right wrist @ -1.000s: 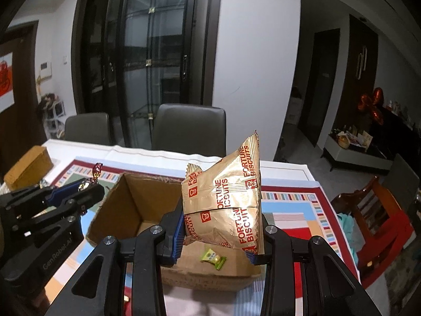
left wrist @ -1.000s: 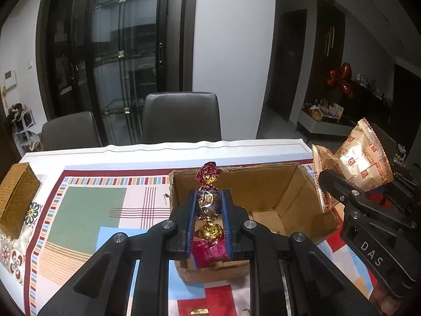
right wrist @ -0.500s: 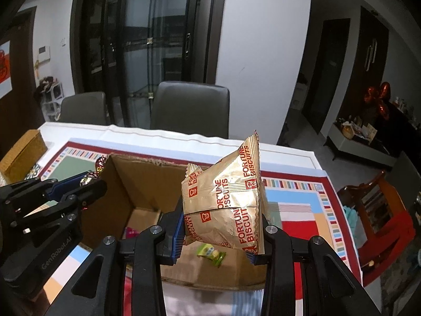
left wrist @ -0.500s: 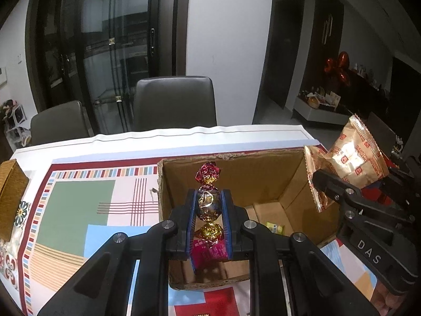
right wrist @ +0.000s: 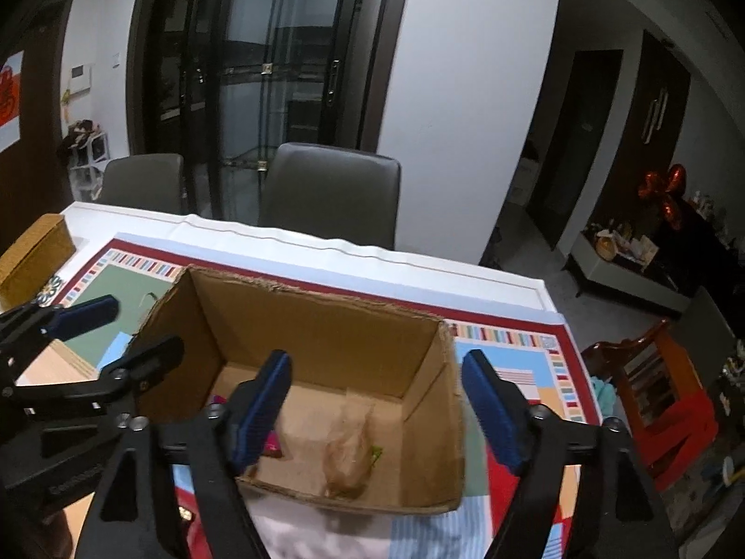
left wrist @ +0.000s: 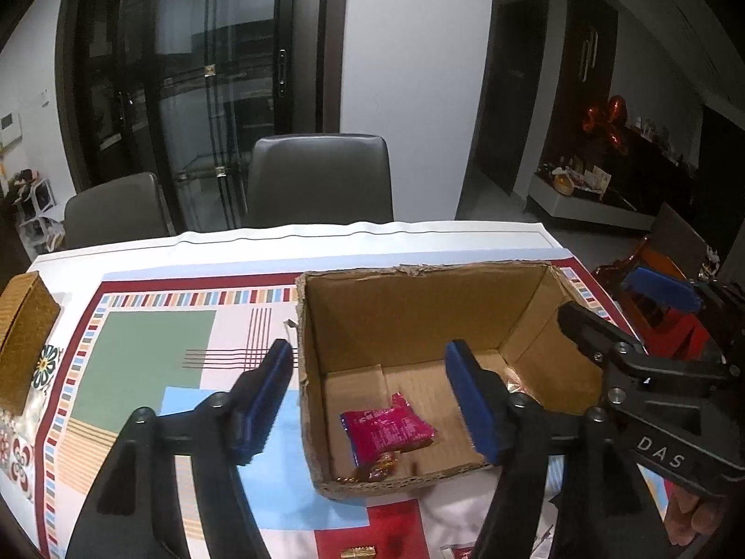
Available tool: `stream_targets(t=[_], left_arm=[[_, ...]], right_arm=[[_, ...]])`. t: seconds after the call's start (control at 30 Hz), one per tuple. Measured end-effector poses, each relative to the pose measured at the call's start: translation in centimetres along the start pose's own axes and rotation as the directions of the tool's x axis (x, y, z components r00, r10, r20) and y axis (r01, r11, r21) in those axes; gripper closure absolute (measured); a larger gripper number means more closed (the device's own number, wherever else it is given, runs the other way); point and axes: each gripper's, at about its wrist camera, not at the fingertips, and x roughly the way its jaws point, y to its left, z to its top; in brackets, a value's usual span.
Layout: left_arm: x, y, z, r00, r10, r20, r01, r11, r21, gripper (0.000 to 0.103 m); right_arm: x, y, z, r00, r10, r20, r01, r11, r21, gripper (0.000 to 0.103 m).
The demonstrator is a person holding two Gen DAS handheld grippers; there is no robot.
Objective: Organize snacks
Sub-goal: 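Open both tools to drop the gold candies and biscuit bag into the box, then withdraw both tools from the box toward the remaining snacks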
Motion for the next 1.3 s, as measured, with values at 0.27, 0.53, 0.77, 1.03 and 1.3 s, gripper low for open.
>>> stream_targets(t=[0.27,0.53,0.77,1.03,1.3], left_arm=[[-1.4,0.6,0.2,0.999,0.031,0.034,-0.031,0.999,-0.021,0.018],[-3.2,0.3,0.2,0.997,0.042,0.059,-0.041,0.999,-0.014,0.017],[-4.9,0.0,0.1,0.995,0.048,0.085,-0.048,0.999,0.002,0.017],[-6.8,-0.4,-0.3,0.992,0.057,0.110,-0.059,0.998,0.010,0.017],[-7.8,-1.1,-1.6,0.990,0.092,0.108,-0.097,0.994,0.040,0.017]], right_arm=[[-1.0,-1.2,0.0,1.000,-0.029,0.006,0.028,0.999,0.036,0.020],[-2.8,-1.8,0.2,0.998,-0.041,0.040,0.039,0.997,0.064,0.020],[-4.7,-2.2,0.0,0.997,-0.038,0.069,0.032,0.996,0.085,0.020],[-5.9,-2.6,-0.7,0.996,-0.035,0.087,0.027,0.995,0.091,0.020],[-7.4,-2.6,-1.8,0.993,-0.044,0.111,0.034,0.995,0.091,0.020]])
